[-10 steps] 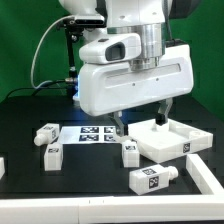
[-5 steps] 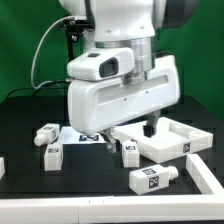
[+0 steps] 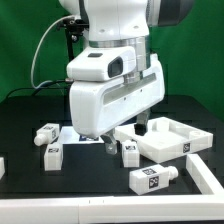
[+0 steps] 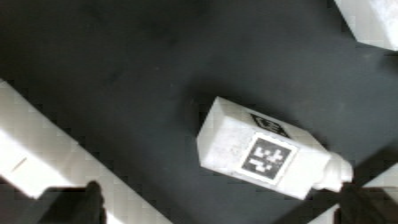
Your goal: Assemble one leg
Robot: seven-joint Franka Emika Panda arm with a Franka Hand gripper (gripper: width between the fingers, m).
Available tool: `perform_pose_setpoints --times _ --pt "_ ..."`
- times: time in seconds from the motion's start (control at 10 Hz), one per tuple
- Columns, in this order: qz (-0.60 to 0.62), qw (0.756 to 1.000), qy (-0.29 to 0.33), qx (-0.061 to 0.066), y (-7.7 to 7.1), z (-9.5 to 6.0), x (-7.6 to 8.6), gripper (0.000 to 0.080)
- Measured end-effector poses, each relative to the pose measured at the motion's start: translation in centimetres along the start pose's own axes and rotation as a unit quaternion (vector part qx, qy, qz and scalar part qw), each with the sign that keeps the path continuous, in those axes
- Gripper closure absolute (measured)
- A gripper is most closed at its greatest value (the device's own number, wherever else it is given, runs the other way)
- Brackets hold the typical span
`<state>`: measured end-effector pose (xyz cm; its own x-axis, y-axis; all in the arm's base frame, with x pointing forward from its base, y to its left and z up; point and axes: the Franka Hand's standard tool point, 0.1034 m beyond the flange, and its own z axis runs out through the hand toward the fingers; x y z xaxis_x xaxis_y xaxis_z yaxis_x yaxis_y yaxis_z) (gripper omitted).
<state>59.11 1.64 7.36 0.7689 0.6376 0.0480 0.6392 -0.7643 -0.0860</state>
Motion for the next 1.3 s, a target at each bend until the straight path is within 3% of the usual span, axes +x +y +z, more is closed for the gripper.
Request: perform_pose_setpoints --times 0.2,0.5,0.6,0.7,0.8,0.9,1.1,1.3 --pt "0.022 1.0 0.004 -0.002 -1.0 0.3 0.7 0.015" --pt "0.035 0.999 0.003 -0.002 -0.8 0.4 0.5 0.015" --pt "0.095 0.995 0.01 -0.001 -0.9 0.3 0.7 0.015" --pt "0.196 0.98 0.021 -0.001 -1.3 0.5 1.0 0.015" --pt "0.277 0.961 0.022 0.008 -1.8 0.8 1.3 0.015" --pt "0.386 0.922 0.023 0.025 -2.3 1.2 1.6 0.015" --pt "0.42 0.907 0.023 0.03 -2.3 1.2 1.8 0.015" --pt "0.482 0.875 0.021 0.032 -2.5 1.3 1.9 0.015"
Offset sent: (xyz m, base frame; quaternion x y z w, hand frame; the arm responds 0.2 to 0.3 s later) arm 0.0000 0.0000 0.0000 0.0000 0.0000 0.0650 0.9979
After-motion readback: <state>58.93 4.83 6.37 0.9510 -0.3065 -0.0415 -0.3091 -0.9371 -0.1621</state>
